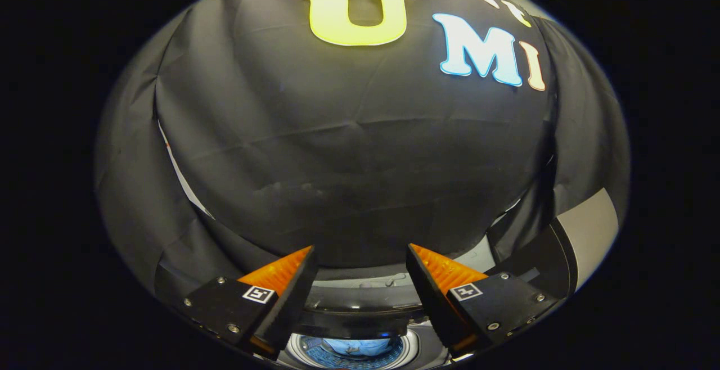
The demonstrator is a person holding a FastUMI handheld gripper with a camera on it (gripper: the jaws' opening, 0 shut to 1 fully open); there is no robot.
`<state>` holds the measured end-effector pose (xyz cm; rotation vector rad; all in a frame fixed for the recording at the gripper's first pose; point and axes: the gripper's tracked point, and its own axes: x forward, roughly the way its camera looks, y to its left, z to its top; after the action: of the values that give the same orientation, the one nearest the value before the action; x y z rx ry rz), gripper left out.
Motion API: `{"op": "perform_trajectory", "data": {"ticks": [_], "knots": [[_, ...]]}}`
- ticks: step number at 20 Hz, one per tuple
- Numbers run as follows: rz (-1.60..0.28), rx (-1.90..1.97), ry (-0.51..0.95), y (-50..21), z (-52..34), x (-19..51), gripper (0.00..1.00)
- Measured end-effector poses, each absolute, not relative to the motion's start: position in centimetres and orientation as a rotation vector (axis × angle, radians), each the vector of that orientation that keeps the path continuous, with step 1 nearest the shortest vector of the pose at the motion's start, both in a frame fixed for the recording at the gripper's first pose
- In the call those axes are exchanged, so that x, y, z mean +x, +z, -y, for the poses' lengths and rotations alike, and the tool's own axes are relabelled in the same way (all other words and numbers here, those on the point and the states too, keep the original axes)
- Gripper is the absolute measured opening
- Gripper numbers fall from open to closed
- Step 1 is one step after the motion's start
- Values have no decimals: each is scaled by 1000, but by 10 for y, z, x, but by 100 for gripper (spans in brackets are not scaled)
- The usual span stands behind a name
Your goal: Put the clothes into the washing machine and then close the washing machine lid.
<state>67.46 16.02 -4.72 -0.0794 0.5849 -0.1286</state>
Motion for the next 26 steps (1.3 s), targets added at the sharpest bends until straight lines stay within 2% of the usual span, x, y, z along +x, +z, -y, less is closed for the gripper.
{"op": "perform_trajectory", "data": {"ticks": [26], "knots": [[-383, -94, -98, -53, -171, 578, 97]]}}
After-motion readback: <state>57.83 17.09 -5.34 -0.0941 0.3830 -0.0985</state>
